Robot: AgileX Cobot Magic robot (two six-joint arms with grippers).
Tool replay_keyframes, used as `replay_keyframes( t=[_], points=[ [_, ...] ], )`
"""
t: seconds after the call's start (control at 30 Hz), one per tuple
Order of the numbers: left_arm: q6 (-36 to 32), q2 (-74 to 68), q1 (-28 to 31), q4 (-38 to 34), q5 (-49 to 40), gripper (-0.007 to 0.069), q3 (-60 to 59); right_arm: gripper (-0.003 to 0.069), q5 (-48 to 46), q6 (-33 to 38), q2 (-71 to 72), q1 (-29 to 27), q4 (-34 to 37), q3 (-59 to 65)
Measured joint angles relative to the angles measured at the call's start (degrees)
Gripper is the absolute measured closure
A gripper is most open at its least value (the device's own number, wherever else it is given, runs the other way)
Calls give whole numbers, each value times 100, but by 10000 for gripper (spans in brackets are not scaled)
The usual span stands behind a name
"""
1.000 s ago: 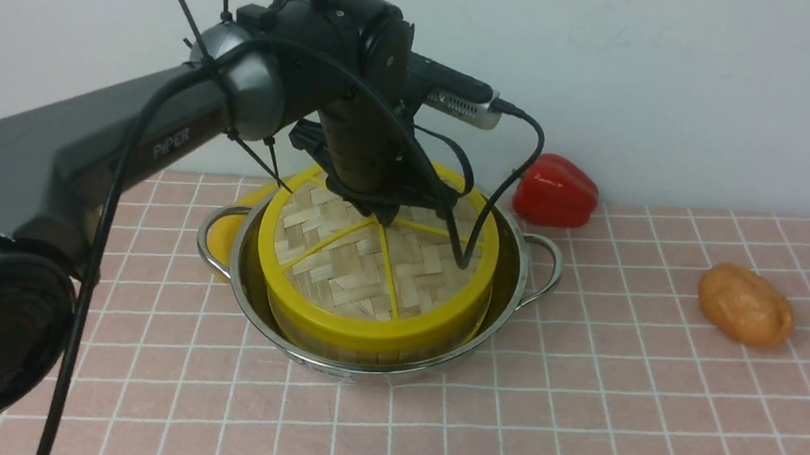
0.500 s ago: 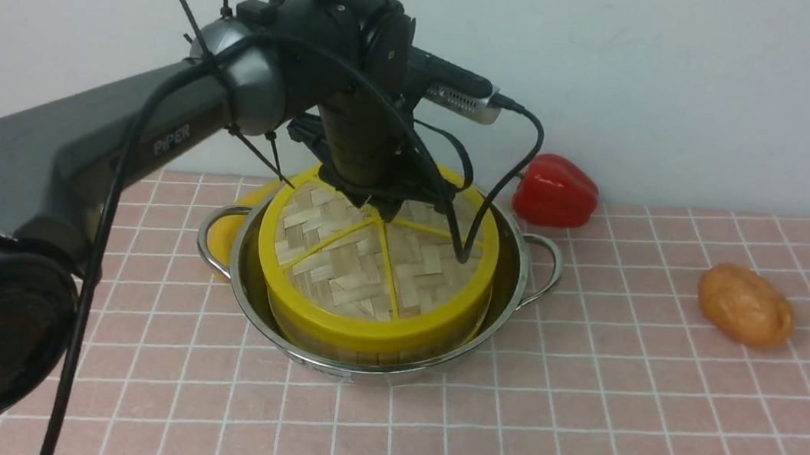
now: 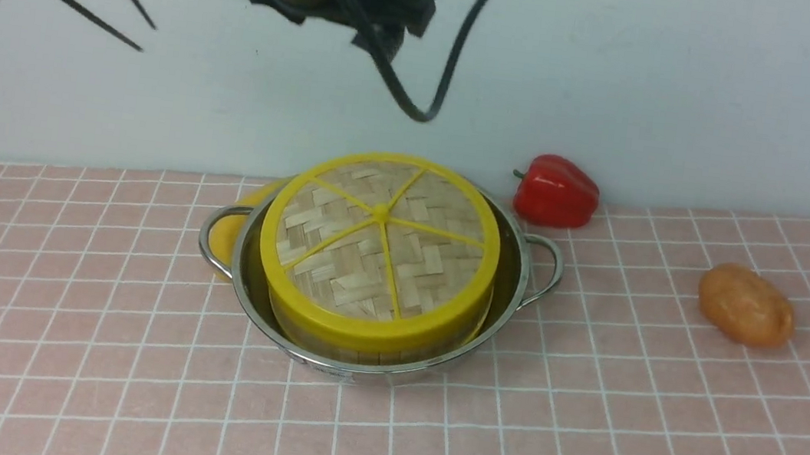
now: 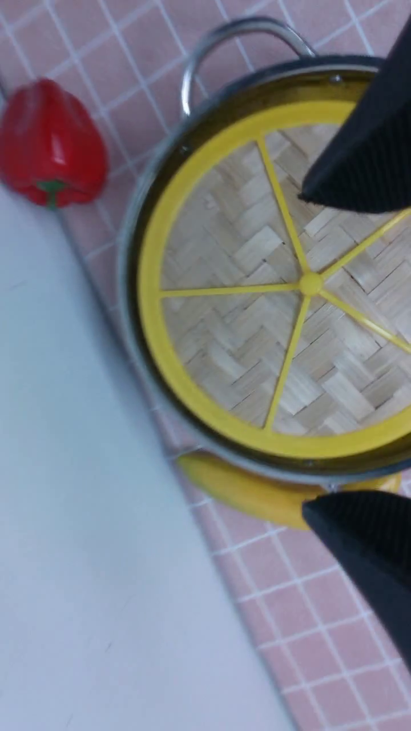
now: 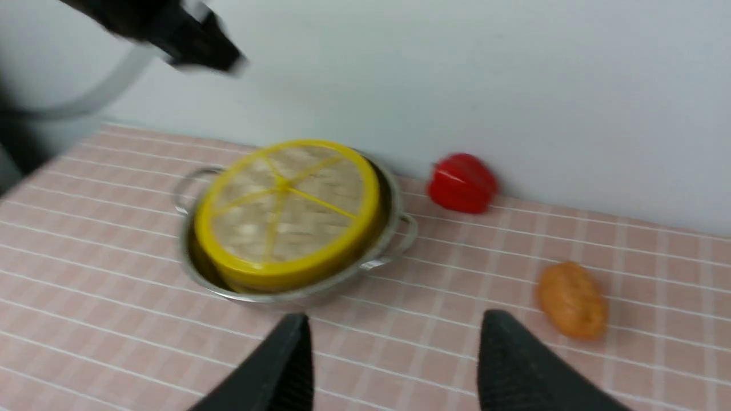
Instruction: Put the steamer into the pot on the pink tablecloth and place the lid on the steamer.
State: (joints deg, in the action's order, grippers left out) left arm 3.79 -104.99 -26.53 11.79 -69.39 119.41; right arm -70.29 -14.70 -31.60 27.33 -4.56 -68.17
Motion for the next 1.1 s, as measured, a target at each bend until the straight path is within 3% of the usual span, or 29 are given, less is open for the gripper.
replay_keyframes(
  t=[0.1, 0.17, 0.2, 0.23, 0.27, 0.33, 0.6, 0.77, 0.93, 1.1],
  points=[
    [-12, 412, 0, -16, 0, 229, 0, 391, 148, 0, 579, 0, -415, 760],
    [-115, 846, 0, -89, -7, 422, 0, 491, 470, 0, 1202, 0, -773, 1539],
    [-128, 879, 0, -89, -7, 438, 0, 498, 493, 0, 1252, 0, -789, 1603],
    [-208, 1116, 0, -166, -8, 542, 3, 559, 669, -51, 1702, 0, -882, 2143],
    [-244, 1144, 0, -180, -13, 564, 3, 566, 687, -63, 1704, 0, -885, 2143],
    [-327, 1481, 0, -400, -19, 641, 3, 659, 886, -253, 2330, 0, -872, 2829],
    [-840, 2075, 0, -1127, -19, 648, -110, 674, 872, -501, 2865, 0, -815, 3332],
    [-1072, 2891, 0, -1269, -5, 648, -1068, 668, 783, -544, 2865, 0, -731, 3332],
    [-1032, 4217, 0, -1350, 883, 648, -3273, 659, 772, -559, 2865, 0, -725, 3332],
    [-977, 5714, 0, -2008, 1962, 648, -5633, 649, 772, -562, 2865, 0, -719, 3332]
  ],
)
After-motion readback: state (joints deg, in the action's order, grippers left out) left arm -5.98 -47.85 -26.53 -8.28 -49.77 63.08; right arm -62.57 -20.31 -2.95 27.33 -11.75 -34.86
